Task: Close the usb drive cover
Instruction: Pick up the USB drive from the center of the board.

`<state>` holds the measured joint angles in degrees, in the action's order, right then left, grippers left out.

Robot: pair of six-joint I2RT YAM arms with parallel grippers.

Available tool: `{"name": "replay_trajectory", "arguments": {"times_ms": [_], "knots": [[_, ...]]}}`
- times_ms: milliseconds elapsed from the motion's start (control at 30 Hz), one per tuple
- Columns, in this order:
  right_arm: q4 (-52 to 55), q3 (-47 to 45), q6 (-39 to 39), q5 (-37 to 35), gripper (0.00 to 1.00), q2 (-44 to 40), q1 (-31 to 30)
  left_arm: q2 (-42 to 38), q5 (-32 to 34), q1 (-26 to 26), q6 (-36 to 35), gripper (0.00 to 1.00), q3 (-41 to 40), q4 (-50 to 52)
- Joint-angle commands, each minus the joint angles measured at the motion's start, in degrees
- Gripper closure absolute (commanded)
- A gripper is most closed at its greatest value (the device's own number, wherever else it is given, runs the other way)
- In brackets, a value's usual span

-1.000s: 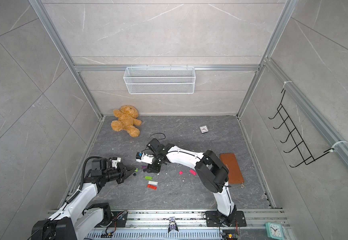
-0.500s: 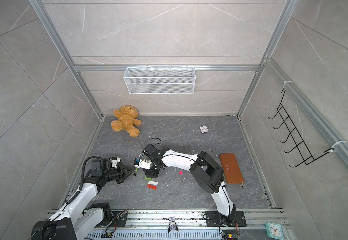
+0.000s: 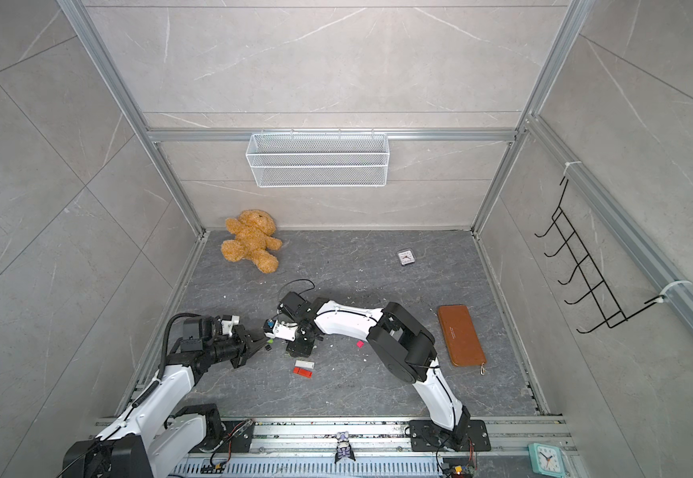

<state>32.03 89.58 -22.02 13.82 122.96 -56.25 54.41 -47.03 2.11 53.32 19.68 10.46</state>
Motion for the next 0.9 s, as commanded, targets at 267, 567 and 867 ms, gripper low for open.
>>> {"name": "replay_trajectory", "arguments": {"times_ms": [267, 567, 867], "knots": [[1.55, -1.46, -1.04, -1.41, 0.56, 0.88, -1.05, -0.62, -1.15, -0.34, -0.91, 1.0, 0.31, 0.13], [2.06, -1.83, -2.41, -1.39, 0.65, 1.3, -1.06, -0.71, -1.05, -0.35, -1.16, 1.0, 0.49, 0.59], [1.83, -2.9, -1.75, -2.66, 0.71, 0.97, -1.06, -0.8, -1.05, -0.29, -1.01, 1.0, 0.59, 0.62]]}}
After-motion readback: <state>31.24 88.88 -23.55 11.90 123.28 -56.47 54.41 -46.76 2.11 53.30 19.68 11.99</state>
